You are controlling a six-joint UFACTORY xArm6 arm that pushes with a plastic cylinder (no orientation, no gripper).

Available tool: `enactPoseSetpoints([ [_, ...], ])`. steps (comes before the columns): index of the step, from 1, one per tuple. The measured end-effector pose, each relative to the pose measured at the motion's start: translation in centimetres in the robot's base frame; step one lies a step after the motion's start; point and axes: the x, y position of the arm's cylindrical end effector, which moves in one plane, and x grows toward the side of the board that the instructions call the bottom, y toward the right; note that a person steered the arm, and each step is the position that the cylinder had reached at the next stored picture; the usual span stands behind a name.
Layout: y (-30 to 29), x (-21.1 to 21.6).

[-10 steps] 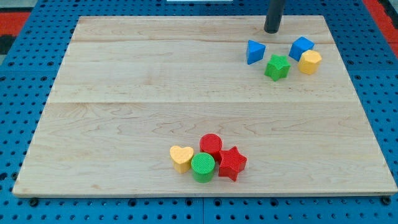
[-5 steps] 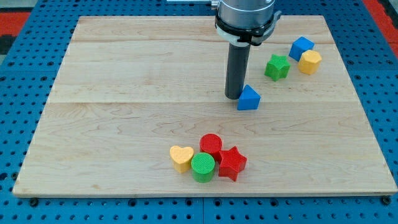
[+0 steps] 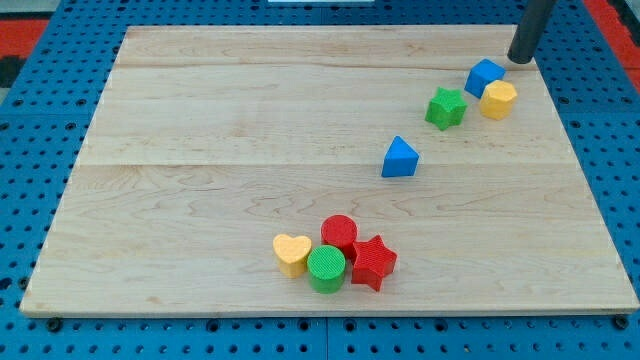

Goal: Push the blue blocks to the red blocks

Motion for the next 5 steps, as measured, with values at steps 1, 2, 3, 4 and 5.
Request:
enactPoseSetpoints([
  [1,-0.4,0.2],
  [2,-3.2,1.6],
  [3,-5.9,3.4],
  [4,-8.9,6.9],
  [5,-11.4,10.6],
])
